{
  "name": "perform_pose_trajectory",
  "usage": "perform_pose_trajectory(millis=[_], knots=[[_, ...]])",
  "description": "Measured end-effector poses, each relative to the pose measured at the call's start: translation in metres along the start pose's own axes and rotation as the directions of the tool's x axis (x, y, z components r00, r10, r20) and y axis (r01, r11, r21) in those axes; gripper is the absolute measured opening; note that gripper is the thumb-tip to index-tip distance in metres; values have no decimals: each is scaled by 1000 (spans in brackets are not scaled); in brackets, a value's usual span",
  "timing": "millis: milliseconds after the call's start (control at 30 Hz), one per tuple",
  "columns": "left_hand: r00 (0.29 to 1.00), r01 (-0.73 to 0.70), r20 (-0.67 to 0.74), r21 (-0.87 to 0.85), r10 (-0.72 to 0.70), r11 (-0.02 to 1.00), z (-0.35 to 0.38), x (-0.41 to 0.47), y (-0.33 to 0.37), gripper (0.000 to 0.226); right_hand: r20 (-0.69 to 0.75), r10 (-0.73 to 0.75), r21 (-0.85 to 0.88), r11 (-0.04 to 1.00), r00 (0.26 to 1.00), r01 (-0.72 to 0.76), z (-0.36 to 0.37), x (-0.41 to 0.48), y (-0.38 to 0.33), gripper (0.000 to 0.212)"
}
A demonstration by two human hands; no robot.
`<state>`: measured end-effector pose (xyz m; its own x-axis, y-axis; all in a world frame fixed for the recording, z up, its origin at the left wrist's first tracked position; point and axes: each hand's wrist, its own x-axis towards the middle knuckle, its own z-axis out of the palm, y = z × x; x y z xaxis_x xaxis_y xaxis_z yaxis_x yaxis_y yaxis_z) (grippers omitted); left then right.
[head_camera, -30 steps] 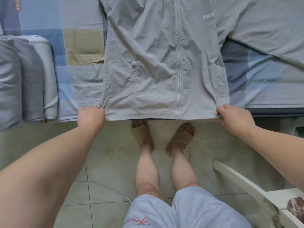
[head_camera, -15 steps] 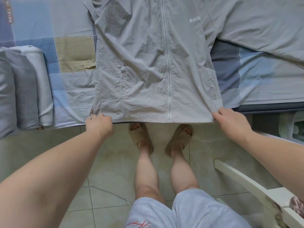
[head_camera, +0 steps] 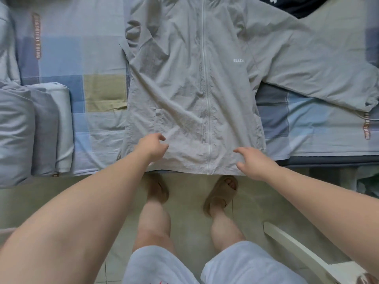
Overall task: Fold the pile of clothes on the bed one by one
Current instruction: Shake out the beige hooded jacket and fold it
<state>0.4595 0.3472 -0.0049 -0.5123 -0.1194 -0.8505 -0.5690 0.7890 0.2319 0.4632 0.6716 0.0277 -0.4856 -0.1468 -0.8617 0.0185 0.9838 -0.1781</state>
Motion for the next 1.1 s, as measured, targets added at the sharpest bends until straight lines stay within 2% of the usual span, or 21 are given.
perform_pose_trajectory(millis=[133,233,367,500,633,700,833,900,1000,1100], knots=[[987,82,-111,-270,-115,959,-44,28,-16,43,-82,-49,107,993,995,58,-32,27,-59,54],[973,81,-166,-409,-161,909,-82,64,-33,43,-172,-58,150,985,983,84,-55,64,-113,53],[980,-21,-184,-487,-79,873,-138,129,-51,53,-271,-65,181,977,960,117,-69,133,-197,61],[981,-95,-192,-583,-23,807,-190,204,-52,60,-328,-74,187,972,942,141,-67,213,-261,81],[985,-157,-155,-615,77,772,-216,257,-33,58,-261,15,219,975,965,44,-67,263,-282,87],[983,-181,-122,-667,134,723,-214,272,-22,42,-226,42,221,975,973,10,-63,277,-285,88],[979,-189,-161,-530,121,827,-212,277,-14,10,-191,69,247,969,979,-20,-63,284,-286,89],[958,-212,-262,-355,121,910,-218,269,-22,9,-147,57,252,968,987,-18,-70,281,-284,88],[871,-259,-459,-122,177,958,-241,242,-43,9,-91,32,224,974,995,-11,-78,274,-280,88],[792,-305,-554,4,256,952,-266,217,-62,6,-54,27,210,977,998,-15,-83,267,-278,93]])
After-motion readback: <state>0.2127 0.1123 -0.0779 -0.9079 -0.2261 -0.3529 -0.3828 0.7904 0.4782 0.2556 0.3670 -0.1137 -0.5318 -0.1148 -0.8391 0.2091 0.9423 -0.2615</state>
